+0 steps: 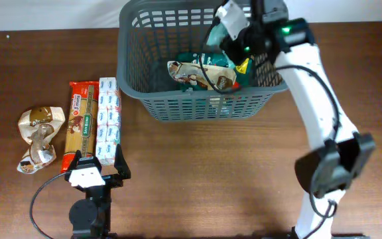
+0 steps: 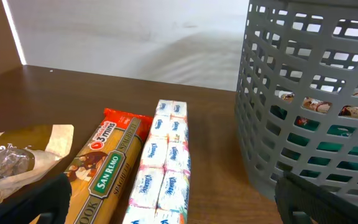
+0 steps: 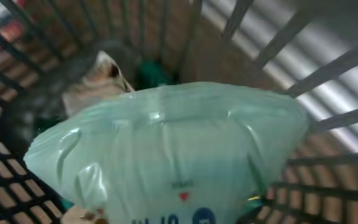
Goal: Pack container
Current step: 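Carry the mint-green packet with the right gripper into the basket, then reach the left gripper to the row of white tissue packs, grasp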
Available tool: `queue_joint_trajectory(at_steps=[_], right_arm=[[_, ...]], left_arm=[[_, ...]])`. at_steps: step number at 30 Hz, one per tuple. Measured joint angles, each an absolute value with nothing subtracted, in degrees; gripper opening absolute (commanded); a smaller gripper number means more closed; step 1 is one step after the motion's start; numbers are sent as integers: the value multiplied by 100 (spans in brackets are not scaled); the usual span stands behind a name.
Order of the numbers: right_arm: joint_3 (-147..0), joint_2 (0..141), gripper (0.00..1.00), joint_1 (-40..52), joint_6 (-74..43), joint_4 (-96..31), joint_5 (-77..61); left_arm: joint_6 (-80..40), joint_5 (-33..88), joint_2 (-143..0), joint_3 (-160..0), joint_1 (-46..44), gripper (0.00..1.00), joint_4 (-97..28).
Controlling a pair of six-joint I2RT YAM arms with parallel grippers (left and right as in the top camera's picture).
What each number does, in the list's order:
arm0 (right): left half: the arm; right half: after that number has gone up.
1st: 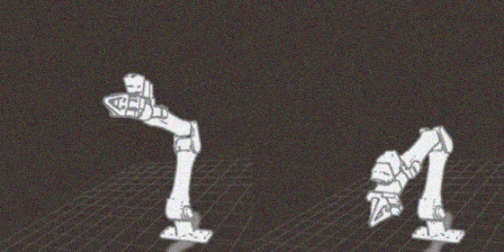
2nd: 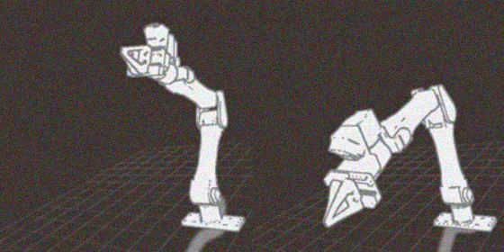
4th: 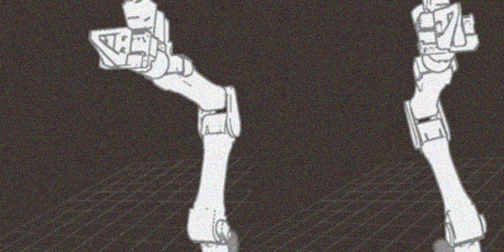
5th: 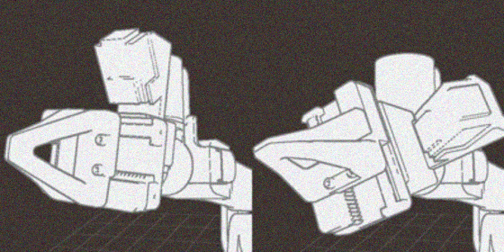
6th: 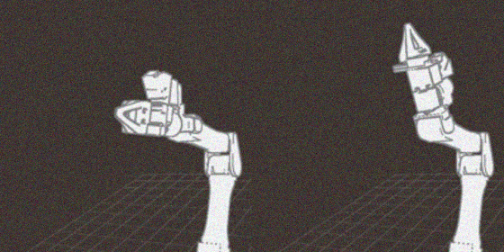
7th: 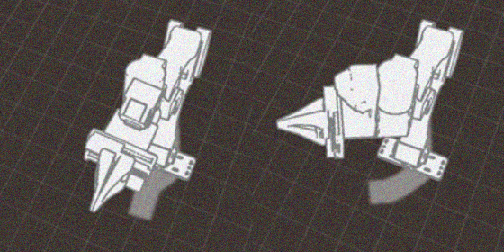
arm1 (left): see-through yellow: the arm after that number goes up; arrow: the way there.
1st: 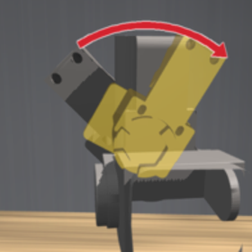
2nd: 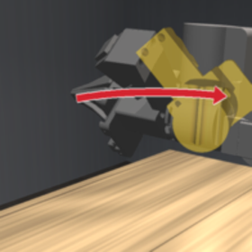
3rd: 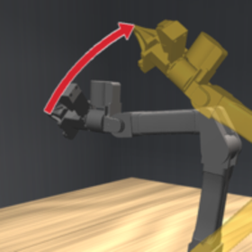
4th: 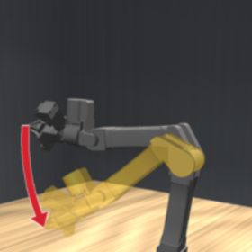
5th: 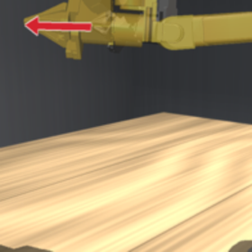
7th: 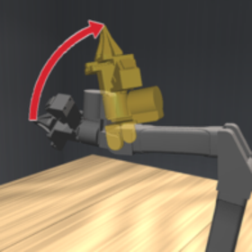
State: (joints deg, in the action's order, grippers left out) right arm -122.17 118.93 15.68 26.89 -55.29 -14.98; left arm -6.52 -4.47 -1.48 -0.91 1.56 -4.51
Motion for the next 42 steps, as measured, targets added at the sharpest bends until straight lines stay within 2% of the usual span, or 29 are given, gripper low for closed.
queue_joint_trajectory(at_steps=[1, 2, 3, 4, 5, 7, 12, 15, 20, 21, 23, 26, 35, 36, 39, 42], right_arm=[[-12204, 12014, 24, 1570, 2672, -5555, -1479], [-12202, 12077, 47, 1570, 2672, -5590, -1474], [-12202, 12108, 65, 1568, 2650, -5618, -1472], [-12202, 12121, 70, 1568, 2637, -5688, -1455], [-12202, 12121, 70, 1568, 2620, -5717, -1441], [-12202, 12121, 80, 1568, 2556, -5767, -1389], [-12195, 11920, 86, 1406, 2117, -5837, -1133], [-12191, 11367, 90, 952, 1702, -5872, -963], [-12213, 10405, 93, -486, 1074, -5944, -858], [-12237, 10280, 94, -1028, 926, -6069, -840], [-12241, 10269, 100, -1446, 801, -6228, -840], [-12239, 10383, 99, -2016, 362, -6508, -996], [-12234, 10412, 99, -2150, 121, -6733, -1216], [-12234, 10412, 99, -2150, 119, -6731, -1221], [-12234, 10412, 99, -2150, 104, -6731, -1253], [-12234, 10412, 99, -2150, 91, -6744, -1275]], left_arm=[[-652, -447, -148, -91, 156, 99, -451], [-652, -447, -148, -91, 156, 99, -451], [-652, -447, -148, -91, 156, 99, -451], [-652, -447, -148, -91, 156, 99, -451], [-652, -447, -148, -91, 156, 99, -451], [-652, -447, -148, -91, 156, 99, -451], [-652, -447, -148, -91, 156, 99, -451], [-652, -447, -148, -91, 156, 99, -451], [-652, -447, -148, -91, 156, 99, -451], [-652, -447, -148, -91, 156, 99, -451], [-652, -447, -148, -91, 156, 99, -451], [-652, -447, -148, -91, 156, 99, -451], [-655, -366, -148, -137, 156, 99, -89], [-655, -340, -148, -176, 156, 99, -174], [-672, -460, -331, -943, 156, 99, -1723], [-679, -934, -1031, -2499, 156, 99, -2961]])
